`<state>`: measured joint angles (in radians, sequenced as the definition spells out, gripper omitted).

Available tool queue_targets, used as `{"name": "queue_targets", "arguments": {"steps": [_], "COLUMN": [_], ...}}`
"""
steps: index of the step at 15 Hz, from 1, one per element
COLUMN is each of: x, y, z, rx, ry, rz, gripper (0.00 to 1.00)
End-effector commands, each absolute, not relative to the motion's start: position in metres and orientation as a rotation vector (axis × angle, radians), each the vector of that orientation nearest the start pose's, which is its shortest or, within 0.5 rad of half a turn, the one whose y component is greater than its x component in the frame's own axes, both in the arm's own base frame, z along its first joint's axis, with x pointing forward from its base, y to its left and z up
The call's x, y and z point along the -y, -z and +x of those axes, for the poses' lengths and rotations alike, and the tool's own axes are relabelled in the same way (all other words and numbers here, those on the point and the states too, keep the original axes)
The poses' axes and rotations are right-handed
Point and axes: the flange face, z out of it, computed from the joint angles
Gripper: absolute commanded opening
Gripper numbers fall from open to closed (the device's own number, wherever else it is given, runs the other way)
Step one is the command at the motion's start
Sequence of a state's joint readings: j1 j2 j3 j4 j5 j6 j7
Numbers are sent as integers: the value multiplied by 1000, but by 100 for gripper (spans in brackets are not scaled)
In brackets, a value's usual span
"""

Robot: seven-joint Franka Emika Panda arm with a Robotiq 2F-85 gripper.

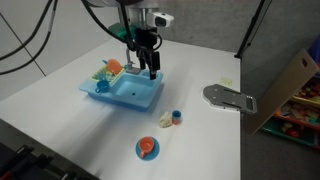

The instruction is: Pick up the stacked cups and put them on the table next to the detergent

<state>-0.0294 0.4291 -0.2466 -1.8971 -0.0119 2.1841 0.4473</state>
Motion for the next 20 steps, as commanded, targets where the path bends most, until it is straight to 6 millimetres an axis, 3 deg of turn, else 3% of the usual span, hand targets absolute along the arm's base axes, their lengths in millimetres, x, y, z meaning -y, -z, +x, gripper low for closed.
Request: {"name": "queue_targets", "arguments": {"steps": [1,7,11,20], "x": [144,105,72,33], "y": [-314,-375,-413,-493], "z": [567,546,539,502], "rx": [-953,-723,-472,-76], "ry": [-251,-262,-279,-283], "rz": [-3115,-3180,-3197,-3214], "gripper": [100,100,100,100]}}
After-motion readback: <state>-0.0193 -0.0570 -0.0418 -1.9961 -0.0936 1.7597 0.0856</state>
